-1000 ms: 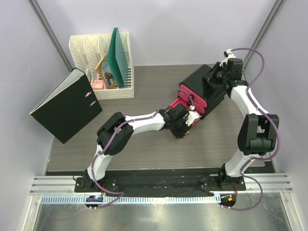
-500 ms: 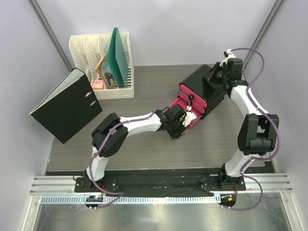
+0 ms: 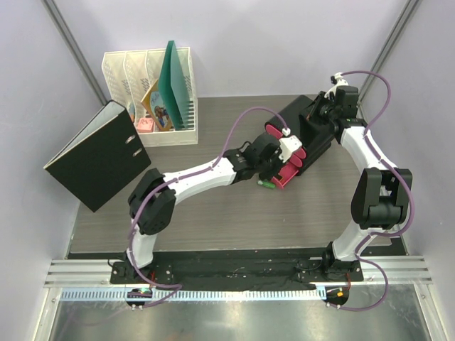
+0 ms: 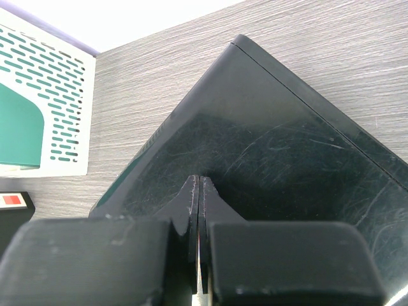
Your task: Organize the makeup
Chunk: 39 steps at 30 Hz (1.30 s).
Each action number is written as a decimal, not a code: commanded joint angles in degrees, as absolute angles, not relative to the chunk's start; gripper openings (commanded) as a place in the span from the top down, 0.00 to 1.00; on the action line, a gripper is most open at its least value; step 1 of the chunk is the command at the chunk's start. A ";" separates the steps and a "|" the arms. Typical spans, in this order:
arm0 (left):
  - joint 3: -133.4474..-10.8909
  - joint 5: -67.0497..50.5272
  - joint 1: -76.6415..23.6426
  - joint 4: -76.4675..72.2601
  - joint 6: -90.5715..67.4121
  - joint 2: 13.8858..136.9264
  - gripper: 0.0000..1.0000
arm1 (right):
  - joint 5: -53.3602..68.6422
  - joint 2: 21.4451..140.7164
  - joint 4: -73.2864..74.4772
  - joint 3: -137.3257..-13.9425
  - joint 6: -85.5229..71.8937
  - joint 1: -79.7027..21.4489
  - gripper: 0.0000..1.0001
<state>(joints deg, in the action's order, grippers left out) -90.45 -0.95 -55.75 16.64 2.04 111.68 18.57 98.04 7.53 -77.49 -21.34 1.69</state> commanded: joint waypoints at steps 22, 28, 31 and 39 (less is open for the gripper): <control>-100.10 6.94 -55.37 6.42 8.88 122.70 0.11 | 15.64 103.80 25.84 -72.16 -18.37 0.88 0.99; -99.15 8.96 -55.37 6.59 9.14 120.60 0.00 | 15.64 103.62 25.84 -71.90 -18.28 0.88 0.99; -96.08 9.05 -55.37 6.33 9.32 118.31 0.01 | 15.65 103.62 25.84 -71.98 -18.37 0.88 0.99; -83.08 8.09 -55.37 5.54 8.70 109.34 0.19 | 15.73 103.80 25.84 -71.98 -18.37 0.88 0.99</control>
<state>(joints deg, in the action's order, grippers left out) -87.48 8.01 -55.53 8.38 8.47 115.85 18.59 98.02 7.07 -77.19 -21.32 1.65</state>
